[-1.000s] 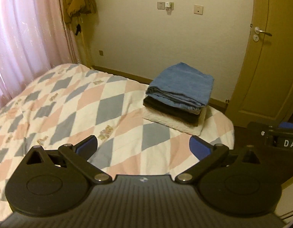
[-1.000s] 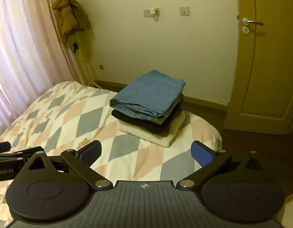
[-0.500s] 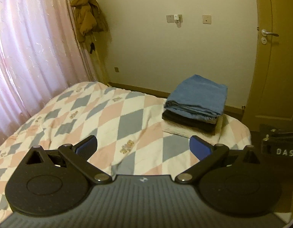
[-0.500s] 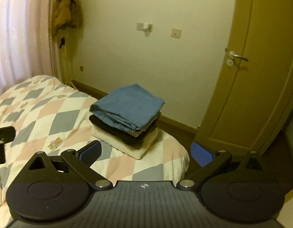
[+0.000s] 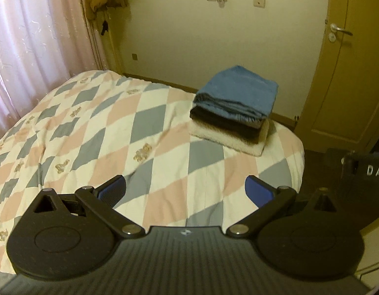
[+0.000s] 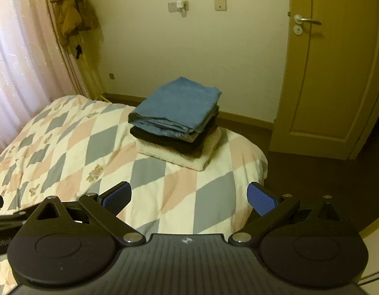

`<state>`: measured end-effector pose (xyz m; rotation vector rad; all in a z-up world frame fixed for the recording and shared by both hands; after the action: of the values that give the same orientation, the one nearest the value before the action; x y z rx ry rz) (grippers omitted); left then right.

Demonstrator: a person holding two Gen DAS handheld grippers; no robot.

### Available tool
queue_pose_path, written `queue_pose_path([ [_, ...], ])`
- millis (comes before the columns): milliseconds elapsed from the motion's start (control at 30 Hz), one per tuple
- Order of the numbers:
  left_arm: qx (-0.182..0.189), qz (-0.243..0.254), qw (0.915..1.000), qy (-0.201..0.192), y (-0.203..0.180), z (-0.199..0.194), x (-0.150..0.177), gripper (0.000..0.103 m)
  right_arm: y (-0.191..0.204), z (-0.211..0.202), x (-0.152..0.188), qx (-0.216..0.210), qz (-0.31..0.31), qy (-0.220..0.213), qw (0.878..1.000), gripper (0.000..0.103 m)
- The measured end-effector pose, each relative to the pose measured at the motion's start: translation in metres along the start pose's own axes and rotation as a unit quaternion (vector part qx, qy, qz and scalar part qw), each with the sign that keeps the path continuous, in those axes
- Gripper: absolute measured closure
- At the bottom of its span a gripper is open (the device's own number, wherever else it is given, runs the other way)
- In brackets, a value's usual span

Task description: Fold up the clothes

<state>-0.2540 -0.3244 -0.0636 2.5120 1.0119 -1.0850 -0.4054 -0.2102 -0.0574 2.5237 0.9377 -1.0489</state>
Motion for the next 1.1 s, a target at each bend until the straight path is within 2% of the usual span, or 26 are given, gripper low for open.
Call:
queue_pose_path([
  [233, -0.001, -0.002, 0.9998, 0.022, -0.007, 0.013, 0.006, 0.001, -0.004, 0.013, 0.003, -0.002, -0.001, 0.023, 1.000, 0.000],
  [533, -0.012, -0.017, 0.9985, 0.050, -0.006, 0.039, -0.002, 0.001, -0.004, 0.046, -0.005, -0.007, -0.011, 0.052, 0.999, 0.000],
  [1100, -0.032, -0.038, 0.9954, 0.082, -0.018, 0.114, -0.052, 0.001, -0.004, 0.125, -0.053, -0.018, -0.044, 0.089, 0.995, 0.000],
])
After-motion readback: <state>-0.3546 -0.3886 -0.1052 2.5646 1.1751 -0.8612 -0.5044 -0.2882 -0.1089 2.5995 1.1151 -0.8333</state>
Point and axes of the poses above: each gripper's, at about its wrist camera, not at the fingertips, and z roughly the way its jaws point, y to its left, x to its underside, the point moved 3 cm from there along z, roughly the way its jaws point, and after that the axes turned 10 degrees about x, right-handed, at the moved point
